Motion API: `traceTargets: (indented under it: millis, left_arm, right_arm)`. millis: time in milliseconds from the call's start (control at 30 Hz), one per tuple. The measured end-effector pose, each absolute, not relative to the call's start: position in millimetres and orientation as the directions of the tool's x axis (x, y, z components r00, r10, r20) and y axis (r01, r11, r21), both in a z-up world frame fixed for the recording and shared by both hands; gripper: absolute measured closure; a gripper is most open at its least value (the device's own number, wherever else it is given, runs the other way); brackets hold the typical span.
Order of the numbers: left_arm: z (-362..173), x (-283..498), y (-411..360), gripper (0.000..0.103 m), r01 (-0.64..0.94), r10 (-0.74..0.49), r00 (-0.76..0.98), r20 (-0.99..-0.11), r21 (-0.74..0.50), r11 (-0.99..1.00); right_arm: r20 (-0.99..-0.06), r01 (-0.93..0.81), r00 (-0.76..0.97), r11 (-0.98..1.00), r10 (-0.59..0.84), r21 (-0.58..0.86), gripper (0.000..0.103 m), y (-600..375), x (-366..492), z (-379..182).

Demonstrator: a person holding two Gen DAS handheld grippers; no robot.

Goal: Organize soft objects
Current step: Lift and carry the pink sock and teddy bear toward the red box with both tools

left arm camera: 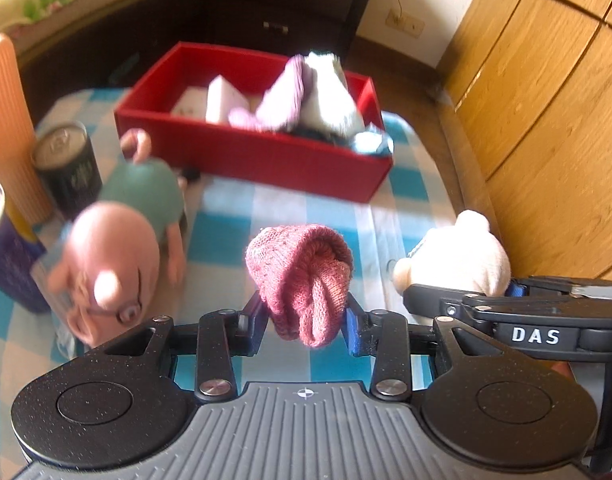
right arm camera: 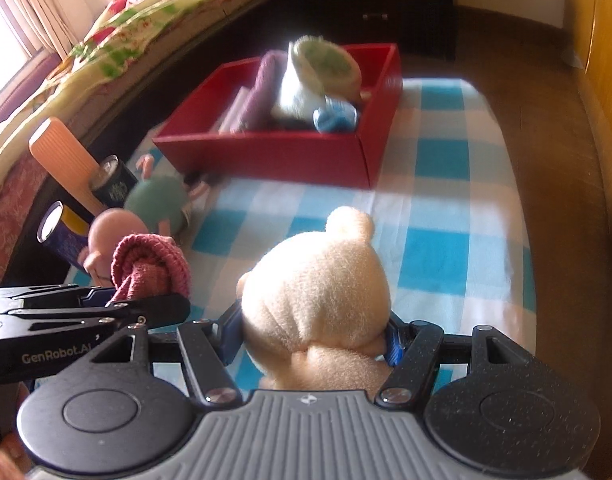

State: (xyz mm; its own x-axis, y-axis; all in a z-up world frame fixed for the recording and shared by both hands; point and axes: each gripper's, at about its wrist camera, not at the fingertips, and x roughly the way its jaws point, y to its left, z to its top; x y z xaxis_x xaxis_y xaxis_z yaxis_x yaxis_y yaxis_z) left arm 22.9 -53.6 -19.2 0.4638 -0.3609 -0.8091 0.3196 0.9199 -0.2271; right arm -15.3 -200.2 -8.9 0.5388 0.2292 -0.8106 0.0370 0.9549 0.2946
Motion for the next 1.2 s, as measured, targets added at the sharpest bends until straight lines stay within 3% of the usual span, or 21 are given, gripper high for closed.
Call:
traceTargets:
  millis: [400,1200]
  left_arm:
    - [8.7,53.6,-60.2,0.063,0.319,-0.352,0.539,-0.765,-0.201,0.926]
    - [10.6,122.4,-57.6,0.062,0.234,-0.232,0.574,-0.786,-0.114,0.966]
  right_arm:
    - [-0.757,0.05,0.62,0.952,0.207,0.301,0.059,-203.5,19.8,22.5]
    - [-0.751,0.023,0.641,0.974,0.158,0.225,0.059,-186.4,93.0,40.3]
